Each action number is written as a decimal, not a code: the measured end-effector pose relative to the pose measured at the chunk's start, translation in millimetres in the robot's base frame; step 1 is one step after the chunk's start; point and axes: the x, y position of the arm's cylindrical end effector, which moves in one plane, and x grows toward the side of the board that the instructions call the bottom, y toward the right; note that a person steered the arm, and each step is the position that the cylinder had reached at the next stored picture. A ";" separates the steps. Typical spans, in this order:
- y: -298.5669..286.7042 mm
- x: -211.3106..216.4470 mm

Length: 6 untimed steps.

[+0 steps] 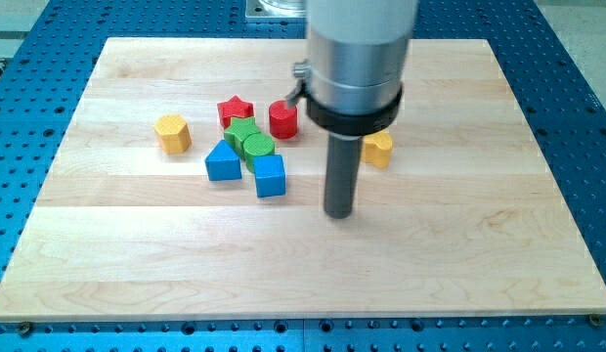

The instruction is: Place your arm diagonal to the red circle

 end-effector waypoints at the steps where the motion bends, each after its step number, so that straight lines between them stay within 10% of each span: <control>1: 0.0 -3.8; 6: -8.3 -3.9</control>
